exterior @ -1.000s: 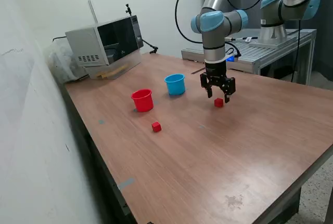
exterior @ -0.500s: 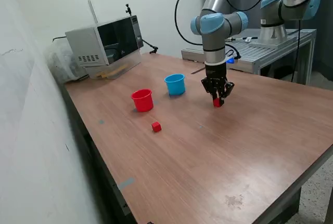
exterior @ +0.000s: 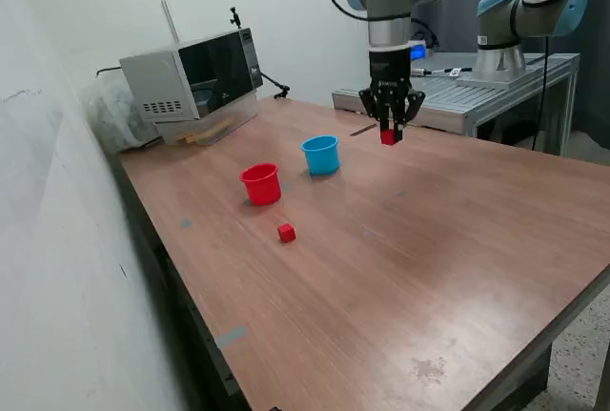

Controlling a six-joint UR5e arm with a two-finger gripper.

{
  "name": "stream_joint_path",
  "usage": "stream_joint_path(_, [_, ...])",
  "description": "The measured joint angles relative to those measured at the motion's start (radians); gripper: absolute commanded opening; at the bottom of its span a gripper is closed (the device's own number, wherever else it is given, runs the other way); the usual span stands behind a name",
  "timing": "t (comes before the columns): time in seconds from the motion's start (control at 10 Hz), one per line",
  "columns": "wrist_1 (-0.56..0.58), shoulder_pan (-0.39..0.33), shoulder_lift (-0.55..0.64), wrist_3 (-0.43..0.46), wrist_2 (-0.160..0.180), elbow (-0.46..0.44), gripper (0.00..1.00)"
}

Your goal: Place red objects in the red bin, and blue objects in the blue bin.

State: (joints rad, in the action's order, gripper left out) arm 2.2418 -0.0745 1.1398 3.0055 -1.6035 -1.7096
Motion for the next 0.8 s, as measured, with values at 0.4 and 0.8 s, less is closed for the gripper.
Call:
stream_joint_path(0.4, [-0.033,0.045,0.024,-0.001,0.000,0.107,0.00])
stream_joint_path(0.8, [-0.032,0.222,-0.185,-0.002,0.000,0.353,0.00])
